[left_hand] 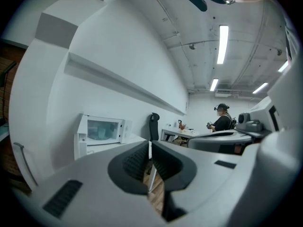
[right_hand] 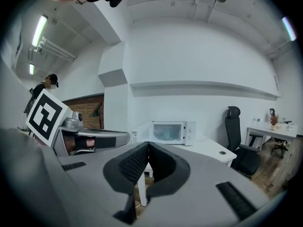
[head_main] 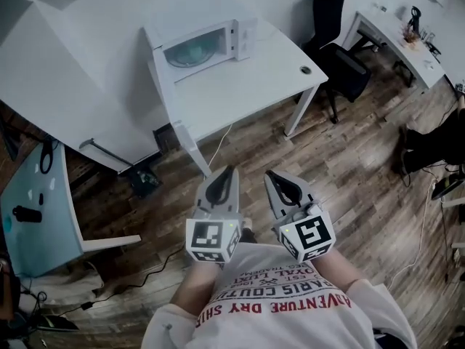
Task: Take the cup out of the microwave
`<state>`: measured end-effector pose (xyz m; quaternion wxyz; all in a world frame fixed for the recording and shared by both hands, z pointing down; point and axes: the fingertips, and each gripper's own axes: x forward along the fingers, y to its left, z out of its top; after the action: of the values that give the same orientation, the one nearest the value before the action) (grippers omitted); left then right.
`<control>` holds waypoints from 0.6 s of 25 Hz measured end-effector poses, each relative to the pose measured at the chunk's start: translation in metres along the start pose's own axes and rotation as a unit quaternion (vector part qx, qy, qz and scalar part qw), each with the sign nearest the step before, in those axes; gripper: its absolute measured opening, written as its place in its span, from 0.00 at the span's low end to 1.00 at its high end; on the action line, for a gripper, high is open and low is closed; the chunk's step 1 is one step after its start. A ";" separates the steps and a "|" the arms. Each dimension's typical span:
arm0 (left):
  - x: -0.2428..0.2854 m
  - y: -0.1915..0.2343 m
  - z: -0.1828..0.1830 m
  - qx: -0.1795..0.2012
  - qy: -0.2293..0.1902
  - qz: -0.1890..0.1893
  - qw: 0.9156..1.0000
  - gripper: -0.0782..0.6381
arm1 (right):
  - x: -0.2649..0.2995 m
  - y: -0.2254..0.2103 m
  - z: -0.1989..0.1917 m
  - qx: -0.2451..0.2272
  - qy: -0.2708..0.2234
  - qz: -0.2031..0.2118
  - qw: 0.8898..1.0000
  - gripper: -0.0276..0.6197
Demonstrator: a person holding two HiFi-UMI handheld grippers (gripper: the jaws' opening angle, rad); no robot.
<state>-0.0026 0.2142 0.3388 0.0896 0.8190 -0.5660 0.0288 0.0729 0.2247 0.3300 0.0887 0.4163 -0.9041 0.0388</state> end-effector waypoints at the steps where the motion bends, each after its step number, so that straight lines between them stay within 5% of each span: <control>1: 0.013 0.008 0.005 0.002 0.001 -0.005 1.000 0.14 | 0.014 -0.006 0.004 -0.002 0.002 -0.003 1.000 0.06; 9: 0.090 0.052 0.027 0.032 0.002 -0.018 0.999 0.14 | 0.094 -0.049 0.018 0.006 0.005 -0.014 1.000 0.06; 15: 0.132 0.075 0.020 0.019 0.012 -0.008 1.000 0.14 | 0.142 -0.077 0.012 0.014 0.012 0.002 1.000 0.06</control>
<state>-0.0262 0.0635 0.3472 0.0807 0.8248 -0.5575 0.0491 0.0396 0.0671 0.3448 0.0937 0.4149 -0.9032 0.0568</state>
